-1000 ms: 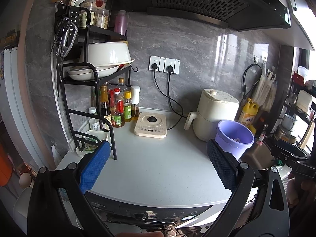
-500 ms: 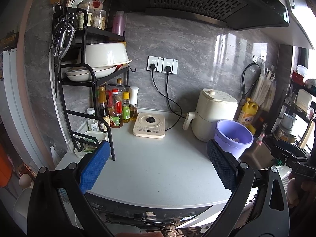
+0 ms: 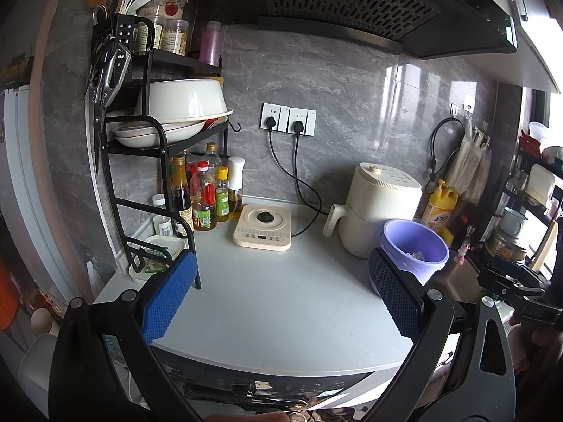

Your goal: Collect trash

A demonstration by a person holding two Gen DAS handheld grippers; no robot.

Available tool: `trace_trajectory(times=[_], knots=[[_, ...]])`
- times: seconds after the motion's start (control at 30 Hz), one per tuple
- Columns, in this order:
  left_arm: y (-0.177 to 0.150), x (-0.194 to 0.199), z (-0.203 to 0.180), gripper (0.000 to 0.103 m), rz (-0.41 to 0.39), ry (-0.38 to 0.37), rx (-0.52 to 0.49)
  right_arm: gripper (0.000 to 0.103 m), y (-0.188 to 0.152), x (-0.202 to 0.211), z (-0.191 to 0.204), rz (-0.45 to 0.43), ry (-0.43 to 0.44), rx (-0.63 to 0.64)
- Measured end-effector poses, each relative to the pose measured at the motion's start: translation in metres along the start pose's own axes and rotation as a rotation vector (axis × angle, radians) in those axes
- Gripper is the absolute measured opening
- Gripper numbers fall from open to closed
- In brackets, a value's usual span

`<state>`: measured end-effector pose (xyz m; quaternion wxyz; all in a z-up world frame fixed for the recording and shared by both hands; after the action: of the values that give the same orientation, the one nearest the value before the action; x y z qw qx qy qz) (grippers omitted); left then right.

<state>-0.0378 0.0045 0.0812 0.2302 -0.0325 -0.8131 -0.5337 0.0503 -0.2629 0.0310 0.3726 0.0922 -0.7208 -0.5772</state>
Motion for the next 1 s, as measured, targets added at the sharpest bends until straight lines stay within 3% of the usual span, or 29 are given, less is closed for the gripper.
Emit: trace_trajectory(times=[1.0], knots=[[-0.0002, -0.0002, -0.0012, 0.097, -0.008, 0.01, 0.013, 0.096, 0.0068, -0.0048, 0.0024, 0.0, 0.01, 0.019]])
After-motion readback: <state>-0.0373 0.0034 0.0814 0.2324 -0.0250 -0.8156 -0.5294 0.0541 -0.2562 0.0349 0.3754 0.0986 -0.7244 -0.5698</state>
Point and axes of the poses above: each gripper's, at about its wrist camera, not at the fingertips, and x roughly against the way its jaws point, z to its left, y to its top, the point moved 7 cm from there along -x, roughly the way its jaws point, and after that the axes turned 13 degrees about x, right-handed, at the moved point
